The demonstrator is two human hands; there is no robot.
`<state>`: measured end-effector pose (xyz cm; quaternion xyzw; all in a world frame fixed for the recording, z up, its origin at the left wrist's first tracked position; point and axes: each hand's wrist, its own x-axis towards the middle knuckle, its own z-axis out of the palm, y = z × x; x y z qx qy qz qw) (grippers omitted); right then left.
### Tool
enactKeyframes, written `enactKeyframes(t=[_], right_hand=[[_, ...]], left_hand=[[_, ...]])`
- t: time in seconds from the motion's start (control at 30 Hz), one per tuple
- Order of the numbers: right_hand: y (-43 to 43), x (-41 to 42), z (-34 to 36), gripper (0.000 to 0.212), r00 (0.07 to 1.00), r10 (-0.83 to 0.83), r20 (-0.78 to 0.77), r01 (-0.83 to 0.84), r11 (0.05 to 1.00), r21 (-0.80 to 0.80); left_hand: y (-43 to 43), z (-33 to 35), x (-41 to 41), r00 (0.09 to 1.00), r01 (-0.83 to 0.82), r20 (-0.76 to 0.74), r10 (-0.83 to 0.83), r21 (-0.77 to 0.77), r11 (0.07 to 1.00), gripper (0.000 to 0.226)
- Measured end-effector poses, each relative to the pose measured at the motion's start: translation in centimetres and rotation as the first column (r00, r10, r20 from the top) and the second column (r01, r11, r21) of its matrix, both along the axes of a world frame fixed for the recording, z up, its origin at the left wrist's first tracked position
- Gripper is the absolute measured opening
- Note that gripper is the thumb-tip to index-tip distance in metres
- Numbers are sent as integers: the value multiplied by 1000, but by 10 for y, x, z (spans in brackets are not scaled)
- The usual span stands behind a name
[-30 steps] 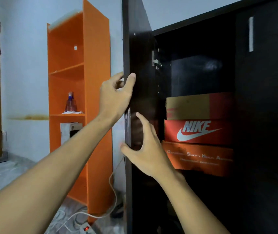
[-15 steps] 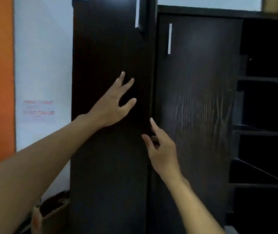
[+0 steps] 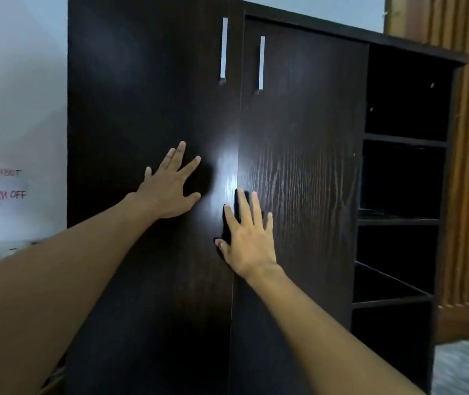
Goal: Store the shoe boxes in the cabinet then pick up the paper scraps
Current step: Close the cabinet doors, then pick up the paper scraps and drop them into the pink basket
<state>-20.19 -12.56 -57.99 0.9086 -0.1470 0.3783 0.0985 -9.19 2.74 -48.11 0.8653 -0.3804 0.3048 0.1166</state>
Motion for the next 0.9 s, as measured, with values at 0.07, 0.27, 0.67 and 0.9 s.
enactKeyframes(t=[0.07, 0.27, 0.67, 0.9], right_hand=[[-10, 11, 0, 81, 996, -19, -93, 25, 998, 60], [-33, 27, -9, 88, 990, 55, -129, -32, 984, 174], [-34, -99, -86, 53, 991, 117, 58, -130, 821, 557], [-64, -224, -240, 49, 984, -150, -98, 175, 687, 705]], left_hand=[[-2, -7, 10, 998, -42, -37, 44, 60, 997, 84], [-16, -22, 16, 994, -110, 14, 110, 39, 993, 98], [-38, -135, -78, 945, 184, -220, -244, -261, 948, 59], [-97, -275, -172, 750, 366, -528, -398, -170, 915, 45]])
